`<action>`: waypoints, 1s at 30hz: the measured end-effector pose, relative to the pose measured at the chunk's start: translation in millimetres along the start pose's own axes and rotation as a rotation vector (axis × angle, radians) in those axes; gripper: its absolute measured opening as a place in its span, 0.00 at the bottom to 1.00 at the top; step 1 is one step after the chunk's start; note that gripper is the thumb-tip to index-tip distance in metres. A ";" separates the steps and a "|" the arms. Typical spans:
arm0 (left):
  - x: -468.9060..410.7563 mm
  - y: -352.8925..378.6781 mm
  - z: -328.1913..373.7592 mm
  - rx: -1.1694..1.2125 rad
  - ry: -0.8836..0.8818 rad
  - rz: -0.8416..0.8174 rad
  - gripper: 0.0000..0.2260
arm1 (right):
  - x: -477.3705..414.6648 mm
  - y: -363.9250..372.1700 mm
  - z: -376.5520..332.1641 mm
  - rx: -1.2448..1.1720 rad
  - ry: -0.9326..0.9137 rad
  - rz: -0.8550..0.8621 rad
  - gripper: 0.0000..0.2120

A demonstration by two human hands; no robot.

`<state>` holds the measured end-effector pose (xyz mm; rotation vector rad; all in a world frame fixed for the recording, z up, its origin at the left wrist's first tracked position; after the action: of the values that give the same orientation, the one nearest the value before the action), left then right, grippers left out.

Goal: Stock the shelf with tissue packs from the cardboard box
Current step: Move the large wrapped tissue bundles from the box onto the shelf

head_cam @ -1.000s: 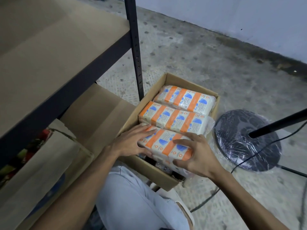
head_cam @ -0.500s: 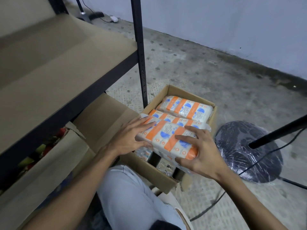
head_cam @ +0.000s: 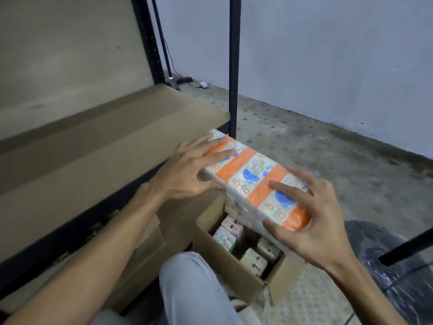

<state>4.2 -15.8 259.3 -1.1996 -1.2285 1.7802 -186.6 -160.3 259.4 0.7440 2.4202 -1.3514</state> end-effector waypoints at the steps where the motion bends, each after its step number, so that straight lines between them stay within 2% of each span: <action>1: 0.3 -12.1 -2.1 -0.035 -0.002 0.017 0.34 | -4.3 -1.7 -6.3 -0.008 -0.016 0.014 0.30; 7: 14.7 -62.5 -39.6 -0.114 -0.069 0.044 0.34 | -43.2 18.7 -42.0 -0.097 -0.075 0.041 0.29; 14: 38.6 -76.2 -118.3 -0.073 -0.255 -0.091 0.32 | -98.3 82.1 -75.3 -0.155 -0.071 -0.033 0.29; 27: 42.3 -79.9 -192.9 -0.103 -0.255 -0.214 0.34 | -152.6 133.8 -104.2 -0.160 -0.078 -0.070 0.30; 30: 42.3 -84.9 -202.1 -0.164 -0.299 -0.183 0.37 | -160.8 139.7 -108.5 -0.140 -0.066 -0.058 0.32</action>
<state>178.2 118.7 297.4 -0.8940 -1.6285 1.7921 26.1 -56.4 292.4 0.5888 2.4716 -1.1929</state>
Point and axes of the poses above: each hand's wrist, its own x-axis away from the middle knuckle, its own y-axis out of the palm, z = x × y, the point moved 8 cm from there along -x, towards the middle knuckle
